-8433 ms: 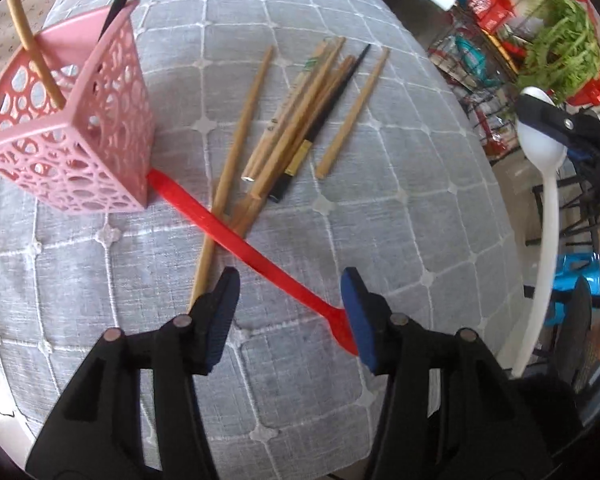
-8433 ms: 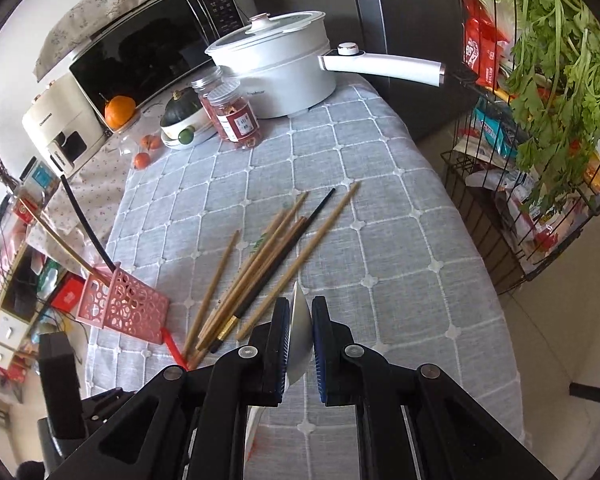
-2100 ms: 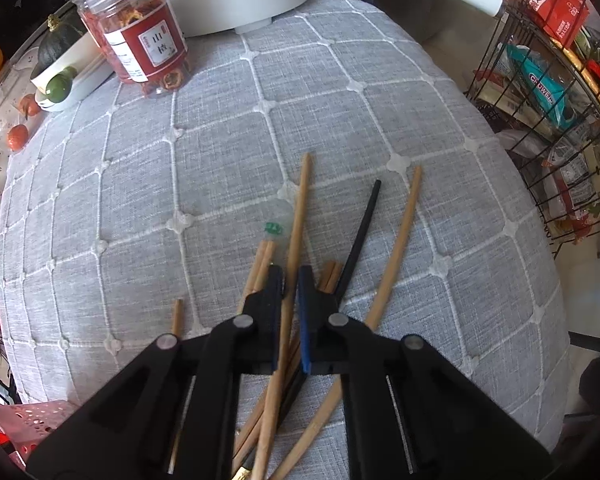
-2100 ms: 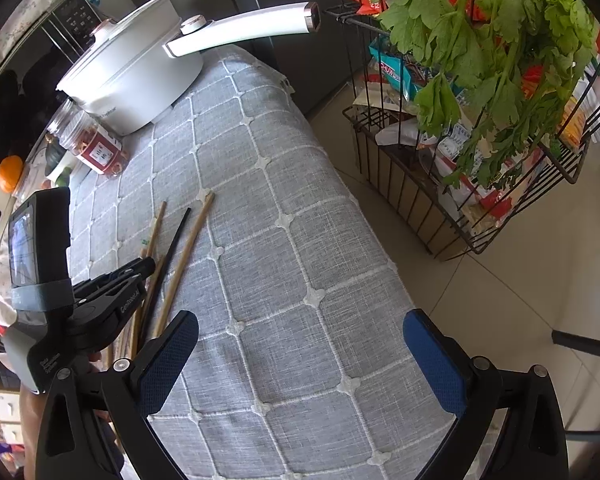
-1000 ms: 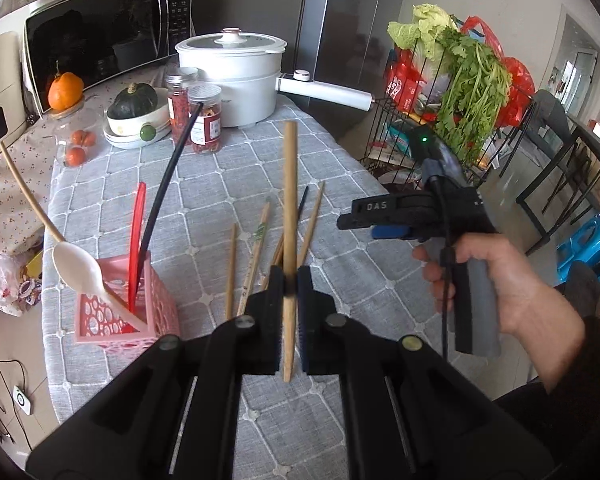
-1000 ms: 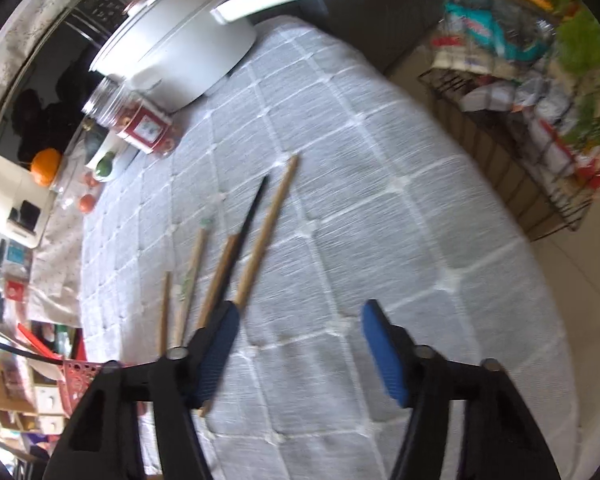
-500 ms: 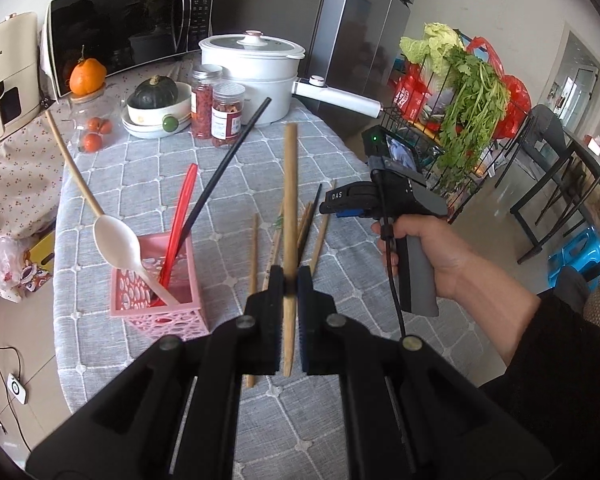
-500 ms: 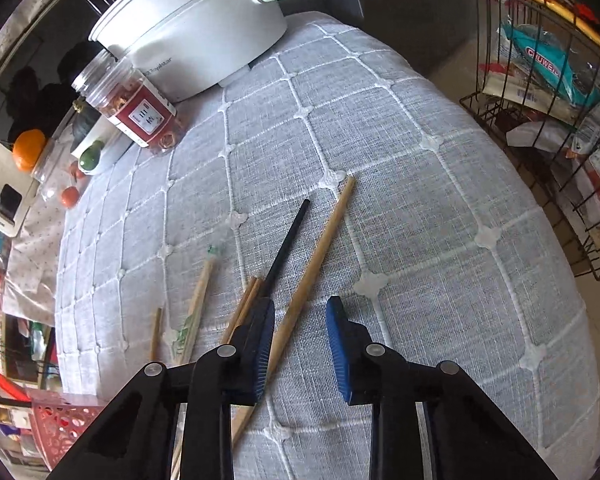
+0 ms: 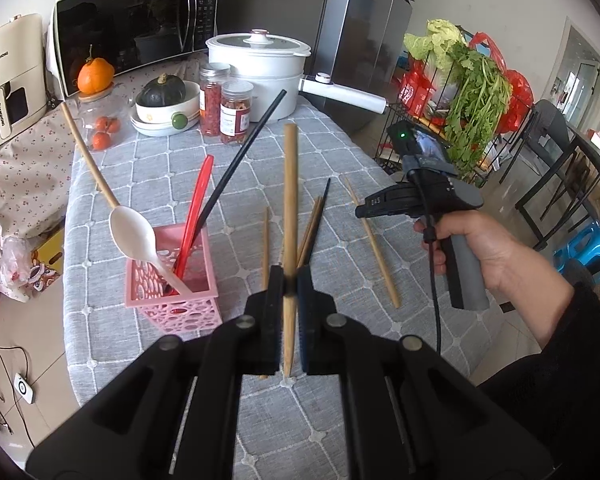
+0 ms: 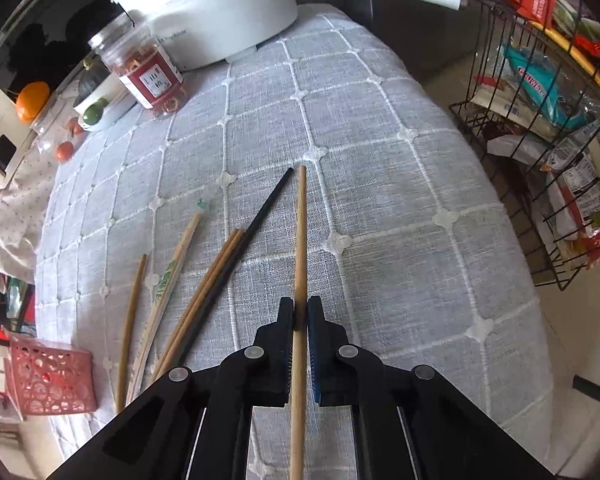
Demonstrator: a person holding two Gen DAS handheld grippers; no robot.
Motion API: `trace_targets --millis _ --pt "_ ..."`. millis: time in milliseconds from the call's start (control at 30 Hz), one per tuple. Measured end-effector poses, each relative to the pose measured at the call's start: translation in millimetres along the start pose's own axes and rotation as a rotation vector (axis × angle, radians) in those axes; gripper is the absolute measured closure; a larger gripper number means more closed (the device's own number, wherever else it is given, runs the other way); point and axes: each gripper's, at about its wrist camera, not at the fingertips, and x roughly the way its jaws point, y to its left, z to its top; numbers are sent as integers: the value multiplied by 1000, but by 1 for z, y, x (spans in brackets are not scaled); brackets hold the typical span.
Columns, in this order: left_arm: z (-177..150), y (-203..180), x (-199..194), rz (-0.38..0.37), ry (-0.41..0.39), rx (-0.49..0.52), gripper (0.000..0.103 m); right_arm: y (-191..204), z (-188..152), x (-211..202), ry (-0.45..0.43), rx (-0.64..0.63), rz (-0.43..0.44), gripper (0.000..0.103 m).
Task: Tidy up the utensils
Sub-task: 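Carry both wooden chopsticks to the pink basket and drop them in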
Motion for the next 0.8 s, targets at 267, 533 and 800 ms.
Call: trace_targets --millis 267,533,800 --pt "2 -4 -7 14 -29 8 96 -6 -21 -86 -183 -13 103 96" --pt "12 -7 -25 0 -91 5 96 17 -39 -145 -347 -105 173 96" --pt "22 -8 -71 -3 -247 9 96 45 -64 -206 -523 -201 224 96"
